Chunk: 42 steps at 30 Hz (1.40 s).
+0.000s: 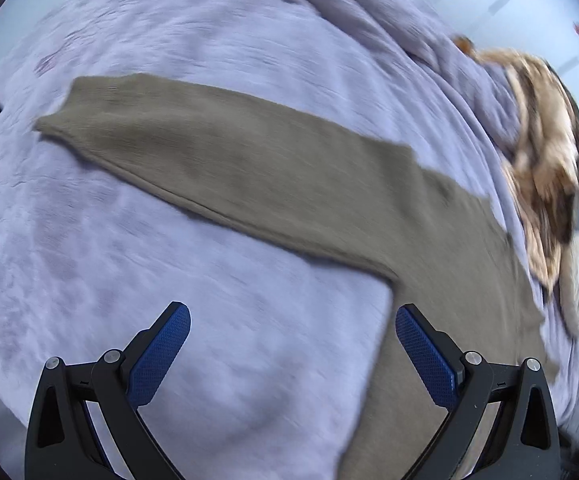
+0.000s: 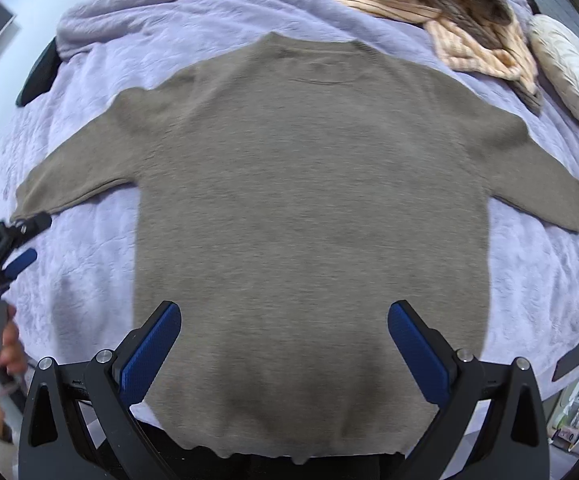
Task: Fold small clothes
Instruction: 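Grasp the sweater's sleeve cuff with the left gripper, then fold the held sleeve across the sweater body with the left gripper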
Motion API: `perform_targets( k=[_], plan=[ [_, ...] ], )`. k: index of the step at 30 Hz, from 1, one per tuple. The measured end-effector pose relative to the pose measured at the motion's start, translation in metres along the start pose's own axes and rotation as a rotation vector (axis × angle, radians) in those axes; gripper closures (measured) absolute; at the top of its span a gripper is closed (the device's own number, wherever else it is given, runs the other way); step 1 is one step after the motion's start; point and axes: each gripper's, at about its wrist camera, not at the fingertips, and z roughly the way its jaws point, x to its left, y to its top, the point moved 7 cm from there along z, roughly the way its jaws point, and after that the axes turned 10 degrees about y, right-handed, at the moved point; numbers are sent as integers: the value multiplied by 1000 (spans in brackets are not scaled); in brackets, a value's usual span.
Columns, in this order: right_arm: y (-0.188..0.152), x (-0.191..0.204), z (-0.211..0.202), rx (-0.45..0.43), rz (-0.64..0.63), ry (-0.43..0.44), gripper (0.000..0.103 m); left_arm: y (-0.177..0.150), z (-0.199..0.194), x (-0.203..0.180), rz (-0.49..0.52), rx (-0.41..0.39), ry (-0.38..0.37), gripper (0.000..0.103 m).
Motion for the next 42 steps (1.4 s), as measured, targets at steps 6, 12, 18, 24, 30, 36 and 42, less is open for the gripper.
perform_targets(
  k=[6,12,18,24,30,36,42],
  plan=[
    [-8,56,26,41,-80,26,0,43,45,65,-180,-9,-107,0],
    [-18,90,60,112,-105,43,0,70,76,92,-314,-22,-264,0],
    [-27,108,79,157,-113,48,0,87,58,88,-322,-86,-457,0],
    [-24,118,92,177,-117,49,0,97,68,79,-340,-79,-464,0],
    [-20,124,96,181,-145,60,0,99,83,82,-418,-78,-338,34],
    [-14,107,96,178,-118,110,0,98,51,53,-294,-164,-330,82],
    [-5,69,81,146,-96,150,0,91,-9,-47,-71,-274,-351,82]
  ],
)
